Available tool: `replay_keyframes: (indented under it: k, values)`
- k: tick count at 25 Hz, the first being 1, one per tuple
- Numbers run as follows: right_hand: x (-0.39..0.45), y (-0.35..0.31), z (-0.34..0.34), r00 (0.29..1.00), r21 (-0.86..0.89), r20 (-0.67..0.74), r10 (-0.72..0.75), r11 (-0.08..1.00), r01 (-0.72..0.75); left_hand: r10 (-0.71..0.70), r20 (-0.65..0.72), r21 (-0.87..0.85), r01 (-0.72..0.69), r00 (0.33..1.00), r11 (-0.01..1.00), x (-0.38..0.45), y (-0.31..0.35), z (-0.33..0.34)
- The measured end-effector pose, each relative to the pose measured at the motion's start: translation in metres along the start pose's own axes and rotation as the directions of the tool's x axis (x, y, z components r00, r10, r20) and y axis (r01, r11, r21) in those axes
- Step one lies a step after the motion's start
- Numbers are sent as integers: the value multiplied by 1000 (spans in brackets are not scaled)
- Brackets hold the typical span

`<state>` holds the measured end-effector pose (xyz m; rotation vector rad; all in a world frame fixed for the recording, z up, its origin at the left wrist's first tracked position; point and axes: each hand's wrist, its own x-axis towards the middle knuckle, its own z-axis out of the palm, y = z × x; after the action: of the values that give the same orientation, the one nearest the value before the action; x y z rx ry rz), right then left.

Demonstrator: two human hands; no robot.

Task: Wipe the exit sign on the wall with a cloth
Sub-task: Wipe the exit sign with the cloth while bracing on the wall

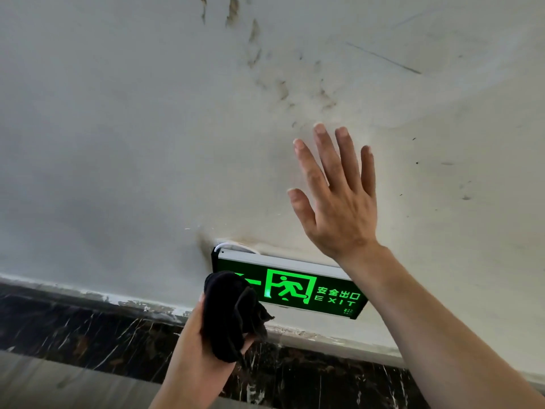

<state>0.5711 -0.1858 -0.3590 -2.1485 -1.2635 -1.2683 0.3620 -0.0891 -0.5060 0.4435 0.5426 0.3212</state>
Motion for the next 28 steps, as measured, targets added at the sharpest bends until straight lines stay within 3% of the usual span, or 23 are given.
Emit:
replay_keyframes:
  k: [2, 5, 11, 13, 15, 18, 20, 24, 28]
  values:
    - [3, 12, 14, 997, -85, 67, -26, 996, 32, -19, 6, -8, 19, 1000, 1000, 1, 6, -2]
    - [2, 21, 29, 998, -143, 50, -45, 988, 52, 16, -7, 2, -16, 1000, 1000, -2, 19, -7]
    - [1, 23, 43, 994, -170, -76, -85, 983, 71, 279, -33, 150, -271, 960, 951, 4, 62, -11]
    - [1, 23, 44, 988, -178, -119, -97, 981, 75, 477, -114, 320, -422, 872, 848, 13, 70, -9]
    - [2, 24, 46, 981, -192, -159, -107, 978, 76, 643, -138, 557, -478, 753, 679, 22, 75, -3]
    - [2, 24, 51, 970, -211, -210, -125, 974, 80, 758, -81, 853, -348, 648, 388, 42, 73, 3]
    - [2, 25, 54, 962, -231, -238, -132, 970, 76, 785, -42, 911, -298, 618, 284, 55, 66, 5]
    - [2, 27, 58, 953, -245, -265, -145, 966, 79, 744, -43, 919, -266, 667, 292, 76, 51, -2]
    - [2, 27, 61, 951, -253, -277, -137, 965, 65, 654, -150, 809, -288, 742, 512, 83, 55, -9]
